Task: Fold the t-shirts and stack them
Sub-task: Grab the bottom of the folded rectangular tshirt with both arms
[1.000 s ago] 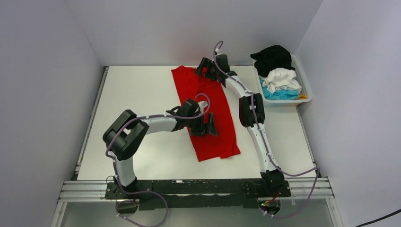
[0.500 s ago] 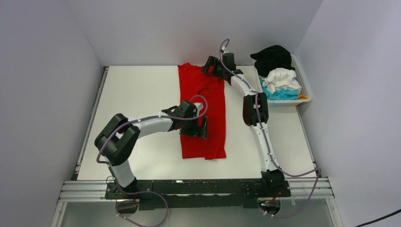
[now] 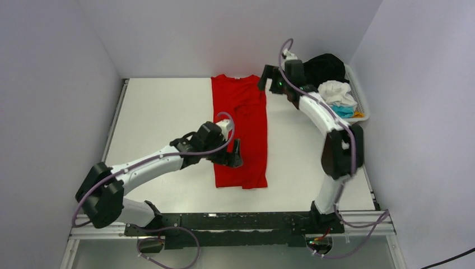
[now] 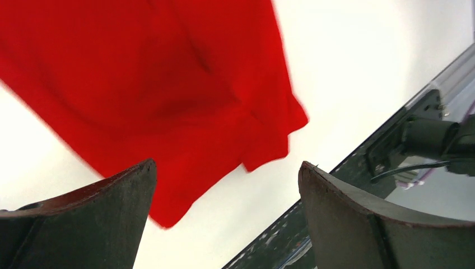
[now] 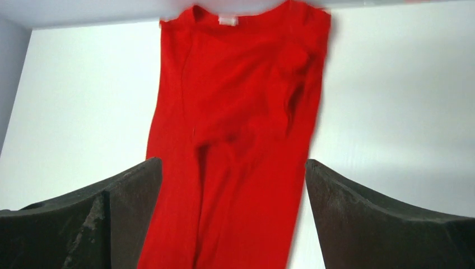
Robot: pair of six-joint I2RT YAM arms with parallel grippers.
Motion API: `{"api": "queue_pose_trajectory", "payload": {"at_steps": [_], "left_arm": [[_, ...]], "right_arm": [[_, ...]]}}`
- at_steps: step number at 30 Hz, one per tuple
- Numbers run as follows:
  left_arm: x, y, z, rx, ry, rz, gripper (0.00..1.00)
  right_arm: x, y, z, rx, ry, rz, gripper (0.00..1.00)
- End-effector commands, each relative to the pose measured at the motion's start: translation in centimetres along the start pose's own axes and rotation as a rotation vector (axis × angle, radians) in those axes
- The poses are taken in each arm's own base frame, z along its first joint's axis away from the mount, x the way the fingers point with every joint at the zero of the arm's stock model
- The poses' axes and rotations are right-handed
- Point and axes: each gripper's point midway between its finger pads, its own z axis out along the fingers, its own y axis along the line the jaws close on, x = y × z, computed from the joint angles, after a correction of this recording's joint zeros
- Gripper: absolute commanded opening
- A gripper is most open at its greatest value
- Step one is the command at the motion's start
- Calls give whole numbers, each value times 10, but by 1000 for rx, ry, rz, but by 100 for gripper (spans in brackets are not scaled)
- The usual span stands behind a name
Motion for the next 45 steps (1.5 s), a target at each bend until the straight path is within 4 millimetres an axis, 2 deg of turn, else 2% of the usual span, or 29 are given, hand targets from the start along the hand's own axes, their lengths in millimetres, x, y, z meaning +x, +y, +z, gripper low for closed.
{"api": "queue_pose_trajectory", "payload": {"at_steps": [1, 4, 7, 8, 11, 13, 15, 18, 21, 26, 32, 35, 37, 39, 40, 45], "left_arm": [[40, 32, -9, -89, 26, -61, 99], [60, 37, -6, -67, 50, -92, 99], [73, 37, 2, -36, 77, -110, 99], [76, 37, 5, -29, 83, -115, 97], [81, 45, 11, -56, 93, -132, 87], [86, 50, 13, -78, 101, -139, 81], [91, 56, 15, -96, 108, -142, 75], [99, 67, 16, -149, 134, -145, 66], [109, 79, 16, -205, 159, -142, 62], [114, 93, 18, -274, 177, -143, 53], [118, 102, 15, -334, 196, -141, 46], [123, 102, 15, -340, 216, -135, 34], [128, 101, 15, -346, 237, -130, 30], [131, 106, 15, -383, 241, -117, 15], [134, 106, 14, -393, 250, -113, 2], [138, 107, -6, -445, 245, -96, 0]], "right_arm": [[87, -1, -72, 121, 113, 17, 100], [147, 5, -116, 188, 197, -9, 100], [199, 15, -151, 153, 304, 17, 100], [220, 16, -160, 138, 353, 31, 100], [266, 12, -193, 105, 449, 70, 100], [284, 1, -212, 134, 493, 76, 99], [296, -1, -225, 113, 529, 69, 97], [317, 11, -237, 22, 600, 106, 94], [332, 22, -241, -57, 638, 157, 88], [345, 16, -236, -30, 656, 192, 79], [352, 19, -225, -42, 645, 250, 59], [358, 21, -225, -50, 678, 264, 49], [363, 21, -227, -54, 696, 276, 44], [369, 23, -229, -66, 722, 286, 34], [371, 23, -230, -67, 733, 286, 27], [382, 15, -255, -25, 811, 280, 5]]}}
